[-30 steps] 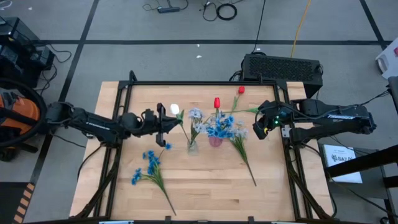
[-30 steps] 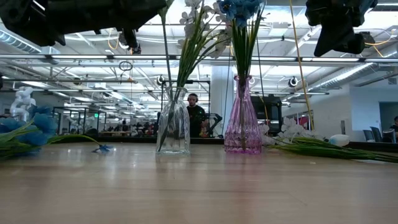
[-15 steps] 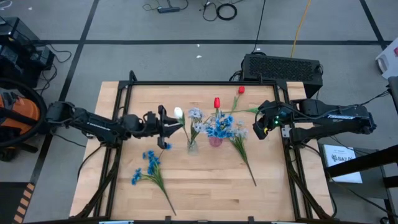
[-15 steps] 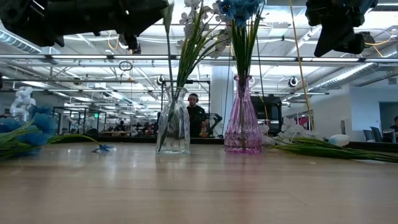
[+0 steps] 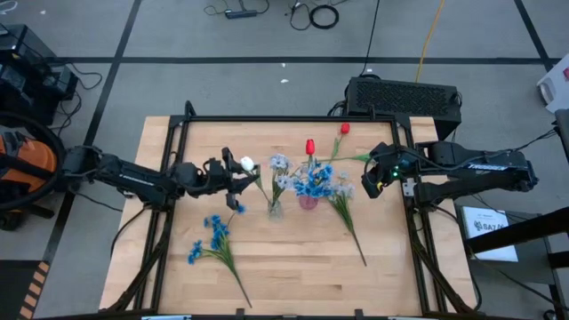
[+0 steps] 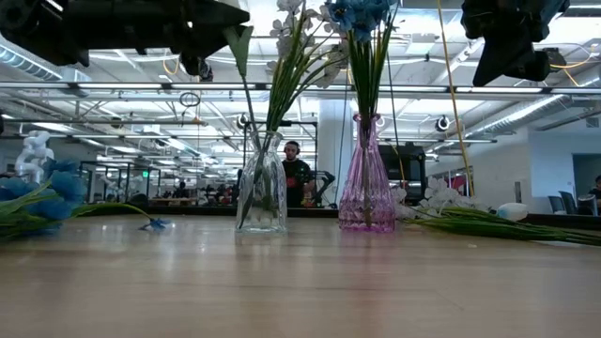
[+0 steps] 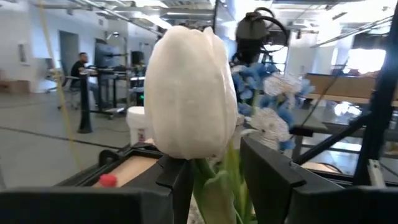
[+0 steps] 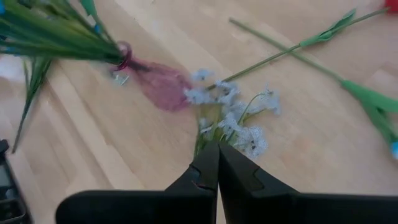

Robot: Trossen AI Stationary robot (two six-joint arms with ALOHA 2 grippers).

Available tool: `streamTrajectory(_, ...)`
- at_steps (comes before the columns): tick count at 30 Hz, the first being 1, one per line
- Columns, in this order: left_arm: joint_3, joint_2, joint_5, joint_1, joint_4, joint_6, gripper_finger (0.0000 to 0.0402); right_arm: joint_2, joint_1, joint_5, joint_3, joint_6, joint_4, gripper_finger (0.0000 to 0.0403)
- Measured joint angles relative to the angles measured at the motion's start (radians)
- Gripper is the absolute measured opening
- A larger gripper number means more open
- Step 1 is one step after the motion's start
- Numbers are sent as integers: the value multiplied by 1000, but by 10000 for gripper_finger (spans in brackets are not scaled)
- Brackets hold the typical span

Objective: Sort flowers into vase by color
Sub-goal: Put the bottom white flower into the transparent vase

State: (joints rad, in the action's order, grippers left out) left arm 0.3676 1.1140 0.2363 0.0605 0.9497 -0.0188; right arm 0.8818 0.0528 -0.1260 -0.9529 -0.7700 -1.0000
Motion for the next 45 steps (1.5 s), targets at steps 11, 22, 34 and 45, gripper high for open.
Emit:
streamTrajectory(11,0,-230,23,1,-258,-89,137,0,0,-103,0,-3,2,0)
streamTrajectory(22,1,-42,-23,1,-55,-127,137,0,0,-110,0,-3,48,0)
streamTrajectory(34,80,57,-156,19,-219,-133,137,0,0,-110,0,-3,47,0)
streamTrajectory(45,80,45,-155,19,-320,-131,137,0,0,-110,0,0,46,0)
